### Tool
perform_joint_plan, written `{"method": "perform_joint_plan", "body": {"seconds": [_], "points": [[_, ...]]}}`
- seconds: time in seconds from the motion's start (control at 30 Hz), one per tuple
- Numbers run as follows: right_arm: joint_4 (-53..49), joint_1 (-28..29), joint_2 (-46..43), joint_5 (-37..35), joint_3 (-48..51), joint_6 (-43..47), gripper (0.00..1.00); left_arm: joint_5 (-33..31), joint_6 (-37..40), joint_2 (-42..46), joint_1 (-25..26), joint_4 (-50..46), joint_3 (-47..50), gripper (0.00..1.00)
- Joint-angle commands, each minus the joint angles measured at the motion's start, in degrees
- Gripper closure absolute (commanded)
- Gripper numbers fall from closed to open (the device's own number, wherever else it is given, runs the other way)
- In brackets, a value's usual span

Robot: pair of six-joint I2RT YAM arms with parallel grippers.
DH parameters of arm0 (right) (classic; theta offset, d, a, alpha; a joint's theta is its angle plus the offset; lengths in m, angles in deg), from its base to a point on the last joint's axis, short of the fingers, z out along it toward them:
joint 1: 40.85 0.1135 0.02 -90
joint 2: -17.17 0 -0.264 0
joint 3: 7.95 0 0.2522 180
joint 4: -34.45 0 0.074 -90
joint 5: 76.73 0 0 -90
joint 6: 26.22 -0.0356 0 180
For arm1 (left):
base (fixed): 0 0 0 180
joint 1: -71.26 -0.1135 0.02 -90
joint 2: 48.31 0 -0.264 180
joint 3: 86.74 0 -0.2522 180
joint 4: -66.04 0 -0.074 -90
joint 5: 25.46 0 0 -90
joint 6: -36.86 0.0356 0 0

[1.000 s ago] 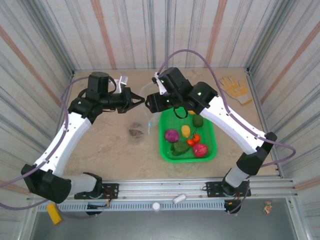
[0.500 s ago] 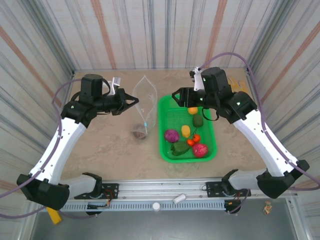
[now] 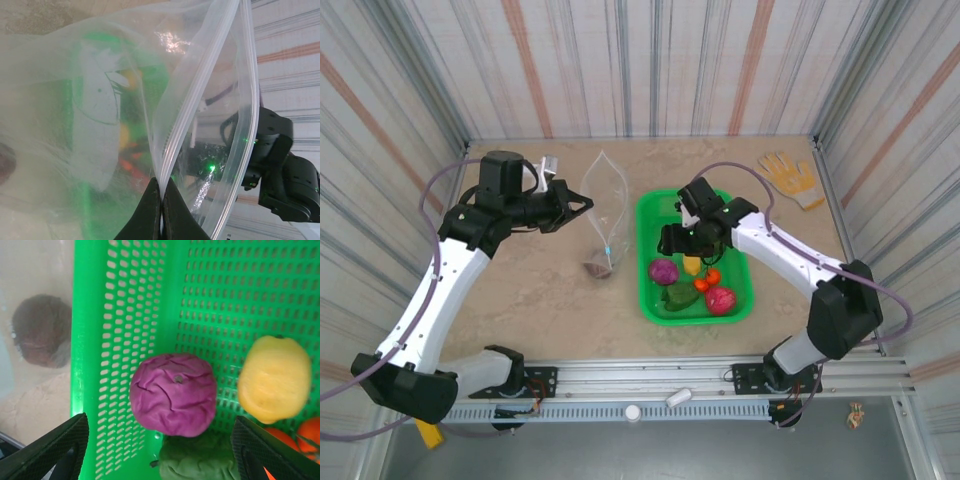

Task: Place the food in the zip-top bag and seal the zipper

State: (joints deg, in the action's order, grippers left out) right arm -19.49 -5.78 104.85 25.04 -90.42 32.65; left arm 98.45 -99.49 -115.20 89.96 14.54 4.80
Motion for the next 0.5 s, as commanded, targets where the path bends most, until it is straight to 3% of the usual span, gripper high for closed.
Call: {"method": "perform_joint_plan", "body": {"seconds": [0.0,0.27,0.47], "points": [[2.8,0.4,3.7,2.8,0.4,-1.2,0.22,-0.9,1.2,1.5,-0.4,-1.0,0.4,1.0],[4.2,1.7,8.5,2.3,1.9,-1.5,0.15,-2.0,1.8,2.3,-0.5,-1.4,1.0,1.0],[6.0,1.8,9.1,2.7,5.1,-2.4,0.17,-1.6,1.2,2.1,-0.5,-0.8,1.3,1.0]]}}
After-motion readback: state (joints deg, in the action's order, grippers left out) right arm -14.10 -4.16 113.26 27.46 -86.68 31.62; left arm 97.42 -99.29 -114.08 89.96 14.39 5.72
